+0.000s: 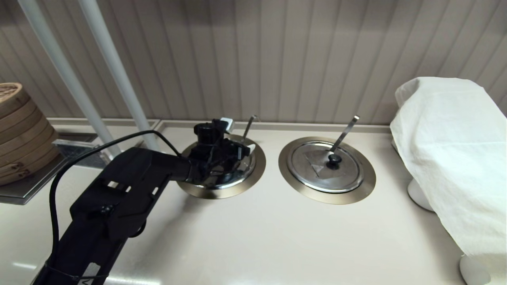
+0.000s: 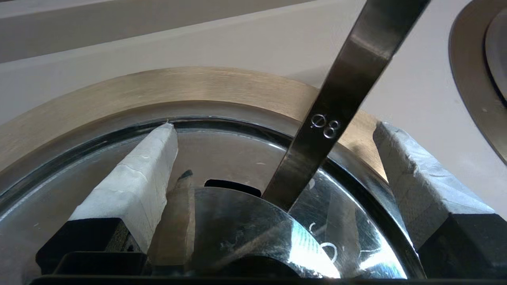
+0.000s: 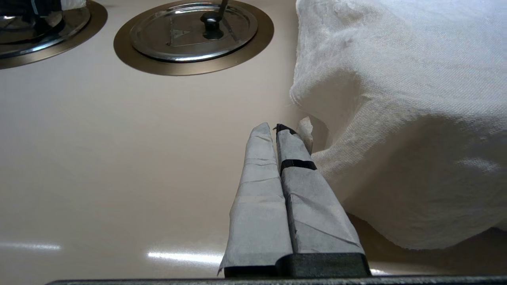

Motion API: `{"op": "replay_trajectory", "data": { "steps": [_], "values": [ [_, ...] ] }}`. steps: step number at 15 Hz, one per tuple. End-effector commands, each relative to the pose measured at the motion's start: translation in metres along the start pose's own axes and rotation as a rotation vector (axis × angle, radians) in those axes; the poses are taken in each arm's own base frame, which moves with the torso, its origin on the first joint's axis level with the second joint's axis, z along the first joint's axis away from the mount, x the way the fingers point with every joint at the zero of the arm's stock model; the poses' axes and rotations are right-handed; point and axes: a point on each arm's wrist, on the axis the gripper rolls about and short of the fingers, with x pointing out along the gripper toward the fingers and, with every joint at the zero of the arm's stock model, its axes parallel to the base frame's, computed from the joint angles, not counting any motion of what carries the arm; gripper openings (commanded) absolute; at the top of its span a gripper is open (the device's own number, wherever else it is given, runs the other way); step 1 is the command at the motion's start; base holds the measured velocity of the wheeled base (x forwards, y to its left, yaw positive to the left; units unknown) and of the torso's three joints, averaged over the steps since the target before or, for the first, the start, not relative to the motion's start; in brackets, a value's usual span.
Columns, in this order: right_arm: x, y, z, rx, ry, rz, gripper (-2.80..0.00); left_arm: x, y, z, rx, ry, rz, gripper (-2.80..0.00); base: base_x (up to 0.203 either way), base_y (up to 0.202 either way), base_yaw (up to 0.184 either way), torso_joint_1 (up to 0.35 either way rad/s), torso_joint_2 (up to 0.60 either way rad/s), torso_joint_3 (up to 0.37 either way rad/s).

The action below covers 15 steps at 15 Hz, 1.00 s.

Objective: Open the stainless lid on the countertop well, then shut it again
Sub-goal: Put the spoon in the groove

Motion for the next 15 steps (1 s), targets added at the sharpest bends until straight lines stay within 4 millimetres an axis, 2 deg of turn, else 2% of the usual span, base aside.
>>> {"op": "replay_trajectory", "data": {
  "steps": [1,3,4,6,8,10,15],
  "values": [
    [0.0,0.0,0.0,0.0,0.001,0.0,-2.8,-0.005,-0.001,0.01,0.004,-0.019,-0.001,0.0,0.0,0.0,0.0,0.0,0.0,0.0],
    [0.0,0.0,0.0,0.0,0.001,0.0,-2.8,-0.018,-0.001,0.033,-0.003,-0.049,-0.002,0.0,0.0,0.0,0.0,0.0,0.0,0.0],
    [0.0,0.0,0.0,0.0,0.001,0.0,-2.8,-0.026,-0.003,0.037,-0.015,-0.036,-0.017,0.0,0.0,0.0,0.0,0.0,0.0,0.0],
    [0.0,0.0,0.0,0.0,-0.001,0.0,-2.8,-0.037,-0.012,0.027,-0.027,0.03,-0.076,0.0,0.0,0.0,0.0,0.0,0.0,0.0],
    [0.0,0.0,0.0,0.0,0.001,0.0,-2.8,-0.04,-0.019,0.031,-0.023,0.029,-0.096,0.0,0.0,0.0,0.0,0.0,0.0,0.0],
    [0.0,0.0,0.0,0.0,0.001,0.0,-2.8,-0.036,-0.017,0.039,-0.02,-0.001,-0.094,0.0,0.0,0.0,0.0,0.0,0.0,0.0],
    [0.0,0.0,0.0,0.0,0.001,0.0,-2.8,-0.011,-0.011,0.032,-0.012,-0.057,-0.084,0.0,0.0,0.0,0.0,0.0,0.0,0.0]
  ]
}}
